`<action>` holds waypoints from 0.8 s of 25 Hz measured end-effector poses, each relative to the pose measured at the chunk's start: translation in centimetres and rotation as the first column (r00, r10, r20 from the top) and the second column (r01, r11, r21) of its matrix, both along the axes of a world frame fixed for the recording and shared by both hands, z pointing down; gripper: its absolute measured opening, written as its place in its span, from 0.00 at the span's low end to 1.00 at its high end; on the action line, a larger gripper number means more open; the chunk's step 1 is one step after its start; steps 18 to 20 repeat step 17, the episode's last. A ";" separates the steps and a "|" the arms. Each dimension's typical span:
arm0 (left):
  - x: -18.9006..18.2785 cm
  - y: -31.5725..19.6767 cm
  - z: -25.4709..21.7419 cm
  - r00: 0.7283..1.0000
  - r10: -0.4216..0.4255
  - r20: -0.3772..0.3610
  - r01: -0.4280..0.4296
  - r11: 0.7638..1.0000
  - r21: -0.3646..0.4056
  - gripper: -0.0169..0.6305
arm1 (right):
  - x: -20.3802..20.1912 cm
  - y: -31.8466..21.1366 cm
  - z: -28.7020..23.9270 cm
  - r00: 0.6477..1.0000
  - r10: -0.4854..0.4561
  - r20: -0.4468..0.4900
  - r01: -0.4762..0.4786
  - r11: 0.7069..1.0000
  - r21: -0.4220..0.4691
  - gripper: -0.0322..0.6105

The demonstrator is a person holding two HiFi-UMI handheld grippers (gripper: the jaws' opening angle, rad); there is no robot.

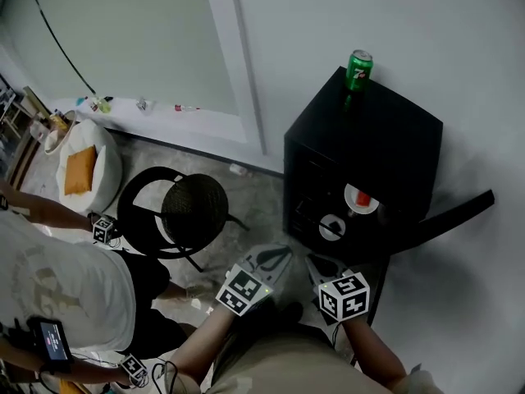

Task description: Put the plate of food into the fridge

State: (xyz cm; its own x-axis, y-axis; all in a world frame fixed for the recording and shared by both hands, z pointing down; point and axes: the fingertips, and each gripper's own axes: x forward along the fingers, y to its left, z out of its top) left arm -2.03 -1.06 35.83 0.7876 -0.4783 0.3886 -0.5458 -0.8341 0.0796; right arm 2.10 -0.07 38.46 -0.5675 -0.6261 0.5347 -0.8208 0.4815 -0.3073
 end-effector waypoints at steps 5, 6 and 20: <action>-1.4 -1.7 -1.9 0.998 -0.028 -0.056 0.032 0.996 0.079 0.05 | -0.9 -1.3 -0.7 1.000 -0.009 -0.021 0.009 1.000 0.012 0.08; -1.8 -2.1 -2.1 0.997 -0.035 -0.064 0.041 0.995 0.090 0.05 | -1.3 -1.7 -0.6 1.000 -0.013 -0.024 0.014 1.000 0.011 0.08; -6.9 -2.8 -1.4 0.997 -0.041 -0.063 0.045 0.996 0.076 0.05 | -6.2 -2.6 -0.5 0.999 -0.024 -0.041 0.024 1.000 0.004 0.08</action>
